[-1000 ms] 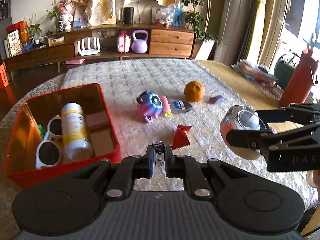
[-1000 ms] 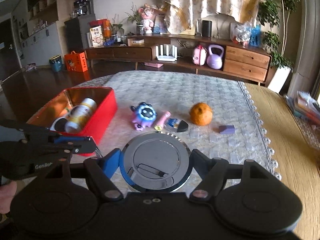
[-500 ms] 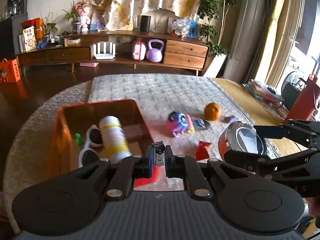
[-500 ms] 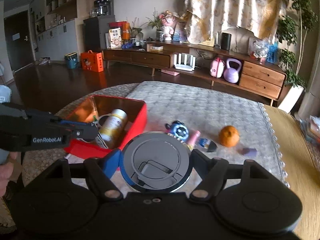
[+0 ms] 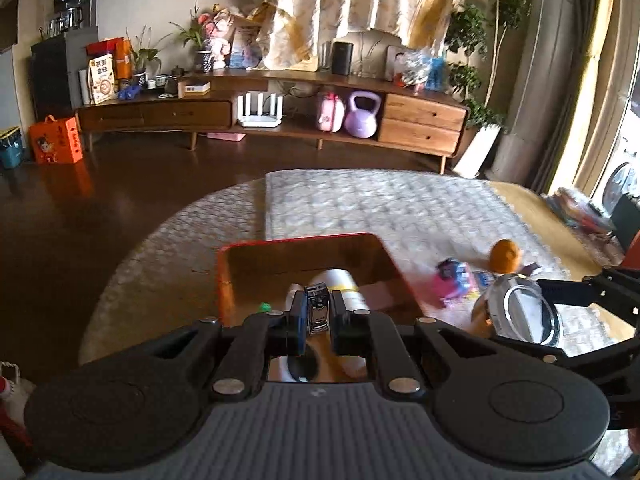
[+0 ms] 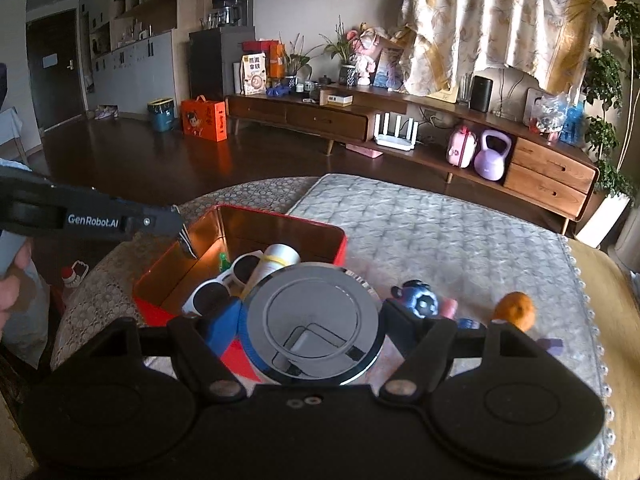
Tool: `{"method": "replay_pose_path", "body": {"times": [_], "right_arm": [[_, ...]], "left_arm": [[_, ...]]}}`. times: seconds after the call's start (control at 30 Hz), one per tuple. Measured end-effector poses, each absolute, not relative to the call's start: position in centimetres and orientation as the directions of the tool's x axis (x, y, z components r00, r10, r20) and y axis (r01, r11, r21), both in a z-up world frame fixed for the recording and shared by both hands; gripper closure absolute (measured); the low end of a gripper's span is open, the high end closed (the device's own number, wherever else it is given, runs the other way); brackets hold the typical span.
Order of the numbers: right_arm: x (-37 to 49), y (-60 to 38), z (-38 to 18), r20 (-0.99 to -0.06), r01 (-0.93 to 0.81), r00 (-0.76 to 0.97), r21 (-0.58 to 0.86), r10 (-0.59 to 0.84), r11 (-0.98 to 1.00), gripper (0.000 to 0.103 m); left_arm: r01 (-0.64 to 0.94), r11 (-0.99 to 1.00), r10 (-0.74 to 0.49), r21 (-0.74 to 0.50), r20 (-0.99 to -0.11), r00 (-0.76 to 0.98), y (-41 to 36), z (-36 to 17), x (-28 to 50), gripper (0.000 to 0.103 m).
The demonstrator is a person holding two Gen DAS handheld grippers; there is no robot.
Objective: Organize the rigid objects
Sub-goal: 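Carry the nail clipper with the left tool while the right tool carries the silver tin over the red tin, then lower the clipper into the red tin and open the left tool while the right releases the silver tin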
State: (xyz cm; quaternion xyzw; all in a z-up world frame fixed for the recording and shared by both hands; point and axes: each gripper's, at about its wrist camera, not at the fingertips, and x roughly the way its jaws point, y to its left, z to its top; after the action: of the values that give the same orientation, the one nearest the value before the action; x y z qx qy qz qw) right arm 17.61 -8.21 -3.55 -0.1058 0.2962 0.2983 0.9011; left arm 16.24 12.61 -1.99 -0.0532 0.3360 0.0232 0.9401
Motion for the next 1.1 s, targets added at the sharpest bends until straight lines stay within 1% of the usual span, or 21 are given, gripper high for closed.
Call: {"method": "replay_pose_path", "body": {"times": [0.2,0.53,0.83,1.1], "right_arm": [[18.6,-5.4,-4.7,-0.614,-0.617,0.630,-0.024,0.476,0.787,0.027],[19.7,-2.3,-6.6,-0.648,-0.648,0.596,-0.040,0.474,0.760,0.027],[20.3,-0.4,-7.5,-0.667,-0.661,0.579,-0.049,0.468,0.748,0.027],[20.6,0.1,-8.3,-0.677,-0.653,0.578,-0.049,0.456,0.756,0.027]], "left_arm": [[-0.099,0.993,0.026,-0.069,-0.673,0.739,15.0,-3.1,18.9,0.092],[-0.108,0.994,0.070,-0.006,-0.725,0.686,15.1,-6.1,22.6,0.092],[-0.122,0.992,0.097,0.022,-0.752,0.652,15.0,-7.9,24.7,0.092],[-0.122,0.992,0.090,0.014,-0.754,0.651,15.0,-8.6,25.7,0.092]]}}
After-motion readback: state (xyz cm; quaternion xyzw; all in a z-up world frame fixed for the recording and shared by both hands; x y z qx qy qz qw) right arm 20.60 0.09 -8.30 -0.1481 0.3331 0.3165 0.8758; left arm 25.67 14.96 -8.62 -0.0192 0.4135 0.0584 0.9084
